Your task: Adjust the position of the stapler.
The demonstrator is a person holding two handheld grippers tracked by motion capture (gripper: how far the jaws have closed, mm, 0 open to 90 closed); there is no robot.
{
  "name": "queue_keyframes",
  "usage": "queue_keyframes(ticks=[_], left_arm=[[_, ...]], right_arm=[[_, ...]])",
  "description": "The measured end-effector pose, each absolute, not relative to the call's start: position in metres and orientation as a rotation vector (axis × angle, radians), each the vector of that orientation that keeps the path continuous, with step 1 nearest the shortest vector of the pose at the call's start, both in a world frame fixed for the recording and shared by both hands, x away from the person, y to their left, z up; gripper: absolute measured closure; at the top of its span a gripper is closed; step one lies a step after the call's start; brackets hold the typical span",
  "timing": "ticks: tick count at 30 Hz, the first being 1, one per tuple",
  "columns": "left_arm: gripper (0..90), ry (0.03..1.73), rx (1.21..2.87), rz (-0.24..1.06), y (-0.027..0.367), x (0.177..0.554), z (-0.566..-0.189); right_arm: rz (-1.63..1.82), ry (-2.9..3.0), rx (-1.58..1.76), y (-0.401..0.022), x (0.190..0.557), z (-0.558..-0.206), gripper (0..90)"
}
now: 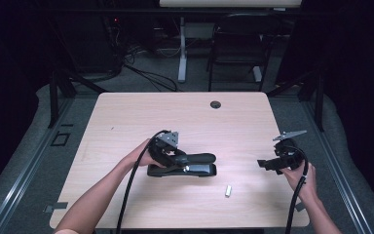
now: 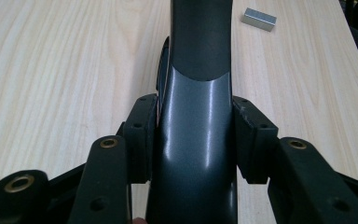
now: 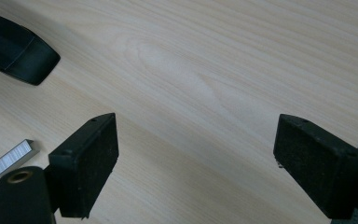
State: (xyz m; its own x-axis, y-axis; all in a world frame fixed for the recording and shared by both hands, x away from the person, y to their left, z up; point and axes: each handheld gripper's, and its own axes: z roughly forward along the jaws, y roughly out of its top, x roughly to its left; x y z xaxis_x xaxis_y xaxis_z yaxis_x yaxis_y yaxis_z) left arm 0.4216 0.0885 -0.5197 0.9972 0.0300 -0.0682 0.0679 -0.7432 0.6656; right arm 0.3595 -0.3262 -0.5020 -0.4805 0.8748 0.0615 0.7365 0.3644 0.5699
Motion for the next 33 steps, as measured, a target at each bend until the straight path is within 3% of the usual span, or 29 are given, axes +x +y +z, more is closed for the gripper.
queue_keyframes(ticks=[16,17,20,24,33], left_arm=[[54.3,0.141,2.393,-0.077,0.093,0.413,-0.521],[52.4,0.185,2.379,-0.068,0.094,0.412,-0.519],[31.6,0.249,2.349,-0.036,0.098,0.41,-0.512],[18.5,0.378,2.261,0.041,0.109,0.402,-0.498],[5.1,0.584,2.167,0.171,0.116,0.371,-0.487]], right_arm=[[0.816,2.384,1.407,-0.313,0.358,-0.502,14.4],[0.828,2.378,1.41,-0.313,0.357,-0.502,14.4],[0.852,2.37,1.408,-0.311,0.357,-0.502,14.3],[0.865,2.364,1.367,-0.302,0.353,-0.501,14.6],[0.896,2.372,1.318,-0.283,0.35,-0.498,17.3]])
